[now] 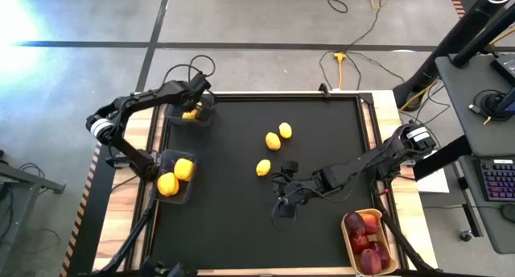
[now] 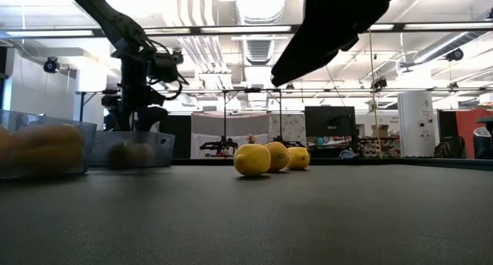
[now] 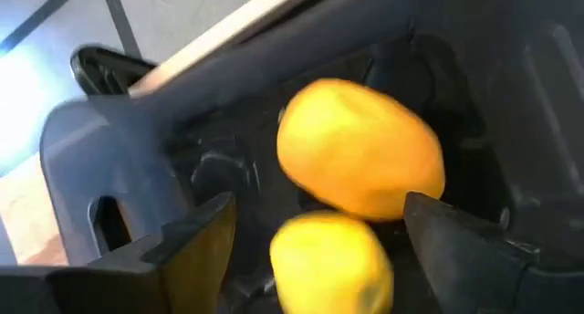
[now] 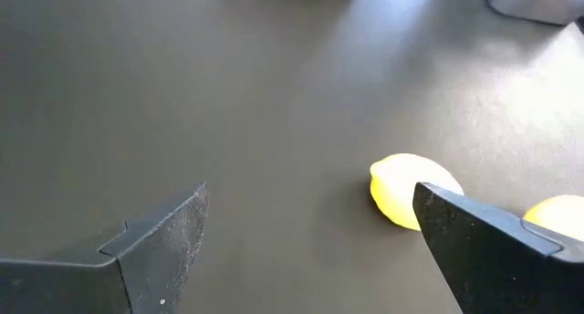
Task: Sort produce into baskets
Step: Put the lemon into the top black bin
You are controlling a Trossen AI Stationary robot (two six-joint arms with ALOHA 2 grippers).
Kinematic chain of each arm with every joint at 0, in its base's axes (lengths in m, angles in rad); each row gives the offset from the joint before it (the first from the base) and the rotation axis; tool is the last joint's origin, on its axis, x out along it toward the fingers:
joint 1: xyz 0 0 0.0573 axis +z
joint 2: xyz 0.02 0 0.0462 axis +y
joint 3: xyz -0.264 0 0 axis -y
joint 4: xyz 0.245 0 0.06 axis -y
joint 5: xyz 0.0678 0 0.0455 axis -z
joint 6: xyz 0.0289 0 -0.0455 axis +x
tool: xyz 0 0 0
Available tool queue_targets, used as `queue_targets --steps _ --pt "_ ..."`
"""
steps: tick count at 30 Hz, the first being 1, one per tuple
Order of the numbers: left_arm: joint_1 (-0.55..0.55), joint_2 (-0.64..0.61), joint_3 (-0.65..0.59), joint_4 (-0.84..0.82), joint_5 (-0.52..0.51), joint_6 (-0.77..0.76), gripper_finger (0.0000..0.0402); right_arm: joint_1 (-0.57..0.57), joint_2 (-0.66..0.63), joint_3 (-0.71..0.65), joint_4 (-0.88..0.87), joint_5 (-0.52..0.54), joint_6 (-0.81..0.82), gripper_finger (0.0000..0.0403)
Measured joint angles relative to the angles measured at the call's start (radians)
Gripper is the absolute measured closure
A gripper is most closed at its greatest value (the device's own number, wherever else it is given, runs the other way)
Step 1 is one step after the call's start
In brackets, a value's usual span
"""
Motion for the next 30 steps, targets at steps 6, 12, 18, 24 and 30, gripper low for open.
queue_targets --steps 6,12,18,24,30 --pt "-0.027 -0.070 0.005 -0.038 0.086 -0.002 0.0088 0.000 0.000 0.000 -0.008 0.001 -0.026 0.0026" --pt "-0.197 -0.232 -0.028 0.114 0.363 0.050 0.0087 -0.006 0.000 0.000 -0.018 0.007 -0.029 0.0026" --pt "-0.515 -0.308 -0.193 0.455 0.386 0.089 0.0086 -0.006 -0.001 -0.001 -0.028 0.008 -0.024 0.0026" --pt "-0.819 -0.248 -0.425 0.971 0.243 -0.054 0.0086 -0.006 -0.020 0.012 -0.163 0.163 0.047 0.0026" --pt "-0.989 -0.074 -0.504 1.350 0.124 -0.110 0.0078 -0.008 -0.029 0.005 -0.217 0.202 0.100 0.0026"
